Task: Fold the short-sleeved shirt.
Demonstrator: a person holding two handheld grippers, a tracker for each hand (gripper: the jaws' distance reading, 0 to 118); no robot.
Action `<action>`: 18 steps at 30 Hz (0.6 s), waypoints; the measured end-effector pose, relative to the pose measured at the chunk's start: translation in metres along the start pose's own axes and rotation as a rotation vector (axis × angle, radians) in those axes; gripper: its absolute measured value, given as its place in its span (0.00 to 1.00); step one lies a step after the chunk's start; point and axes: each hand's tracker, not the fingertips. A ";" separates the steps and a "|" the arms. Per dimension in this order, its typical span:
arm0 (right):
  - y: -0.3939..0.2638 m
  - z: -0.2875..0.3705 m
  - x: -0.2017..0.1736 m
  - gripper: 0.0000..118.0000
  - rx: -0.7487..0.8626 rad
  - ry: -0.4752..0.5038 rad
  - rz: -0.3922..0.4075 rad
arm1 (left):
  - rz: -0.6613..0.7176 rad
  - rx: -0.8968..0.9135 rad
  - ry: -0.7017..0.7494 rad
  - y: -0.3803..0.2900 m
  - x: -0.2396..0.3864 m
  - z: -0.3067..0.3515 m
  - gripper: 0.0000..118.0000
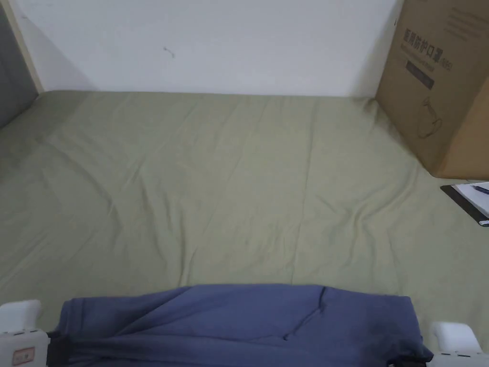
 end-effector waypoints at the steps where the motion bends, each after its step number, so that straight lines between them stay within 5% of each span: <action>1: 0.000 0.001 -0.002 0.68 -0.001 -0.002 -0.009 | 0.018 -0.003 0.004 0.000 -0.003 0.002 0.29; 2: 0.001 0.004 -0.004 0.79 0.003 0.001 -0.013 | 0.031 0.001 0.000 0.001 -0.005 0.005 0.58; 3: 0.003 0.009 -0.004 0.78 0.014 -0.001 -0.013 | 0.035 0.008 -0.002 0.003 -0.004 0.010 0.76; 4: 0.006 0.013 -0.007 0.78 0.030 -0.016 -0.006 | 0.041 0.018 -0.011 0.004 -0.005 0.018 0.83; 8: 0.016 0.038 -0.028 0.75 0.137 -0.033 0.078 | 0.061 0.080 -0.069 0.007 -0.007 0.050 0.83; 10: 0.019 0.051 -0.047 0.57 0.213 0.005 0.138 | 0.074 0.104 -0.103 0.004 -0.007 0.063 0.82; 12: 0.019 0.059 -0.069 0.25 0.276 0.016 0.162 | 0.099 0.128 -0.161 -0.002 -0.007 0.072 0.60; 14: 0.017 0.059 -0.089 0.03 0.336 0.027 0.159 | 0.140 0.134 -0.229 -0.009 -0.011 0.075 0.07; 18: 0.015 0.046 -0.124 0.00 0.351 0.114 0.139 | 0.234 0.088 -0.254 -0.028 -0.022 0.064 0.00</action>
